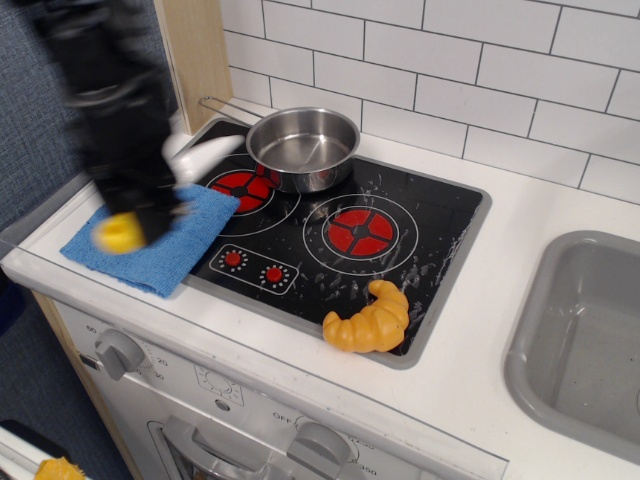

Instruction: Place the yellow knife on the blue cloth.

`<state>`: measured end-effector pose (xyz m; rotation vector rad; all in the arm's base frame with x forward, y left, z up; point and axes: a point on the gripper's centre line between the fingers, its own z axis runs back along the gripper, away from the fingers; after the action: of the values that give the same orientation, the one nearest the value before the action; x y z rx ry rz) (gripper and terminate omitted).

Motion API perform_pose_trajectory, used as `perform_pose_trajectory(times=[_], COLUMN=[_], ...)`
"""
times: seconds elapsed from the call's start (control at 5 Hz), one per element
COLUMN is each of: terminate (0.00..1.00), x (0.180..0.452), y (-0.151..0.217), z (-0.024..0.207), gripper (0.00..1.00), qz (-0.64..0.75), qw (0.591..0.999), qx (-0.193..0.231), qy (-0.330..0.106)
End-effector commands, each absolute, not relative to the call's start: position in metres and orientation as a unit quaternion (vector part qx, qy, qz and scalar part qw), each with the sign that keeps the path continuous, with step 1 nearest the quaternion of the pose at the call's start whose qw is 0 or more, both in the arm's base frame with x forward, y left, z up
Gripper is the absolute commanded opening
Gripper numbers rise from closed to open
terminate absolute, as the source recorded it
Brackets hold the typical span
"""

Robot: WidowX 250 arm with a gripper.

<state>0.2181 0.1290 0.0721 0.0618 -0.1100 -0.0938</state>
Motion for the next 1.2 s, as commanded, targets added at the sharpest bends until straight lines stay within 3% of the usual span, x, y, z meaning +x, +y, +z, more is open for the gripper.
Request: perform_pose_trajectory(times=[0.0,0.4,0.6,1.0], terminate=[0.0,0.0,0.0,0.0], x=[0.229,0.244,0.243,0.232], y=[0.16,0.155,0.145,0.138], z=[0.048,0.031,0.039,0.076], gripper=[0.0,0.0,1.0,1.0], qz=[-0.014,-0.048,-0.062,-0.037], qw=[0.998,0.998,0.997,0.996], qx=[0.035,0.033,0.029,0.023], qy=[-0.049,-0.031,-0.045,-0.083])
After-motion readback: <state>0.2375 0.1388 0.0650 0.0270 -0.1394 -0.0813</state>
